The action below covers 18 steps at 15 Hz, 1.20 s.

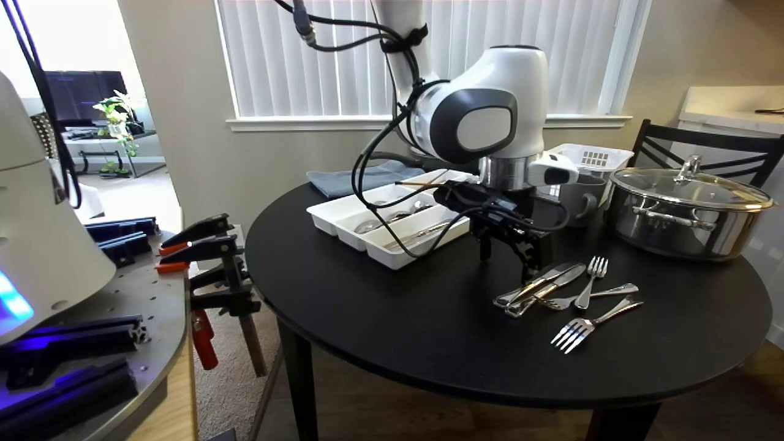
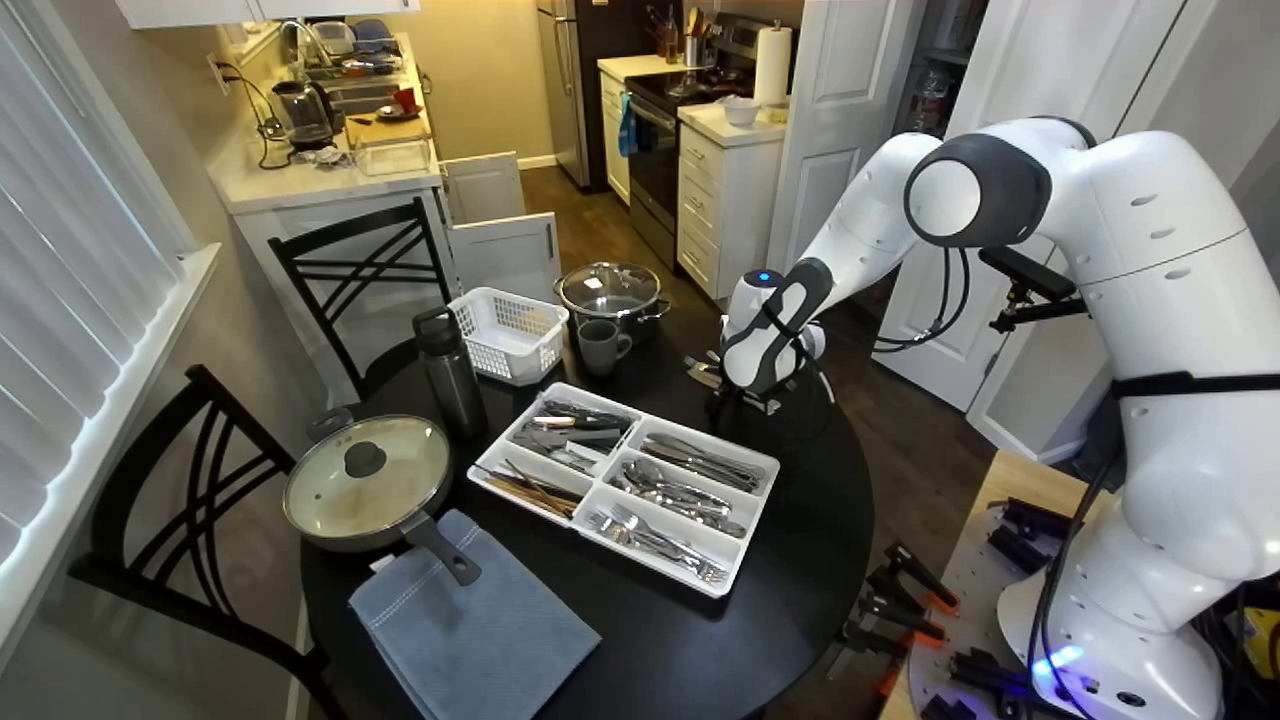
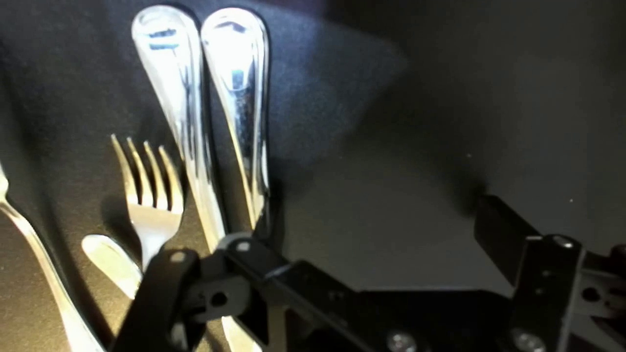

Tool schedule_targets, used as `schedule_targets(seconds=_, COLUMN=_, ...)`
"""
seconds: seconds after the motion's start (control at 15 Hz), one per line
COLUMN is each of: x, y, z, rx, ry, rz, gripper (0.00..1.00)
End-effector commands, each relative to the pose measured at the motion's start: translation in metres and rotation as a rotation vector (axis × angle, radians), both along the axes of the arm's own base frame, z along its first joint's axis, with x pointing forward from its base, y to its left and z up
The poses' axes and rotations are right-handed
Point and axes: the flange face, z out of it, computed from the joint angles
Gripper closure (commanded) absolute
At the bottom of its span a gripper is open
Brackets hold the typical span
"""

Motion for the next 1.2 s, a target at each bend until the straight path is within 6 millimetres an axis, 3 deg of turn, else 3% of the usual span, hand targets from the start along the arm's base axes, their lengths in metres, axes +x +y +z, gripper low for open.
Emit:
schedule_targets(seconds=0.0, x=0.001, y=-0.002, z=0.007, rx=0.046, ry=-0.042, rz=0.040, gripper=0.00)
schedule_targets(seconds=0.27, x=0.006, y=0.008, z=0.028, rx=0.163, ry=-0.100, rz=0.084, gripper=0.00)
schedule_targets(seconds=0.53, x=0.005, y=-0.005, z=0.043, rx=0.125, ry=-0.131, rz=0.131, gripper=0.00)
schedule_targets(seconds=0.87, x=-0.002, y=-0.022, z=0.049, rx=0.053, ry=-0.103, rz=0.149, gripper=0.00)
schedule_targets(seconds=1.13, x=-0.005, y=-0.028, z=0.042, rx=0.030, ry=-0.080, rz=0.143, gripper=0.00)
